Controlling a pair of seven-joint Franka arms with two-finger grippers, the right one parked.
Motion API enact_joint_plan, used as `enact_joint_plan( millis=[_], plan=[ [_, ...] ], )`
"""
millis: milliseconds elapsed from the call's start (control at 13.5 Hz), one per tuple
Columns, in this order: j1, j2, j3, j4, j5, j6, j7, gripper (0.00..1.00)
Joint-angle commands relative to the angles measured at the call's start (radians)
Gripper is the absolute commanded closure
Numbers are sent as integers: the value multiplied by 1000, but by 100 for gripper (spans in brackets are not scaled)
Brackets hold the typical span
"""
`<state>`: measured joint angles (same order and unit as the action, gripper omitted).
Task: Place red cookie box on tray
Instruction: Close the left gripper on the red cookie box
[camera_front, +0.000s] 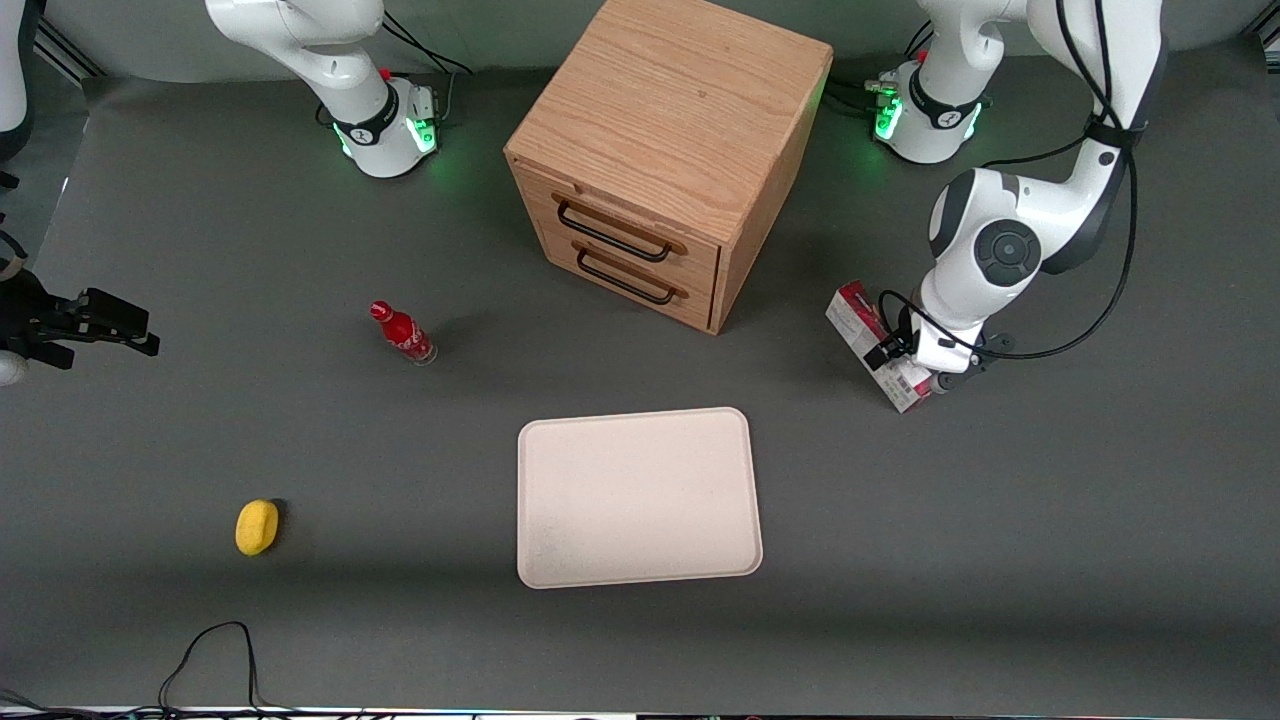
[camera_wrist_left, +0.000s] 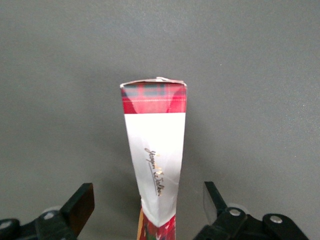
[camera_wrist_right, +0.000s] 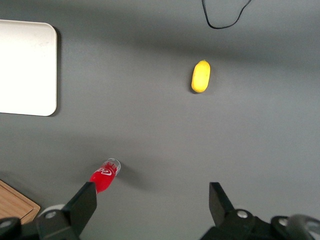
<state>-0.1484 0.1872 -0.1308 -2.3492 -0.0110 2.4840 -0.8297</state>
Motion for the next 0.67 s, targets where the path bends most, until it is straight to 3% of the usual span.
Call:
enact_joint_plan(
  millis=[0,74,149,223,297,595],
  plan=[
    [-23,15,7,-7,13,33,-35,14],
    [-26,15,7,-7,13,42,-35,33],
    [-26,17,7,-7,13,42,-35,65],
    [-26,15,7,-9,13,44,-35,88],
    [-26,15,7,-7,13,42,-35,100],
    [-26,12,7,-7,13,36,-37,100]
  ],
)
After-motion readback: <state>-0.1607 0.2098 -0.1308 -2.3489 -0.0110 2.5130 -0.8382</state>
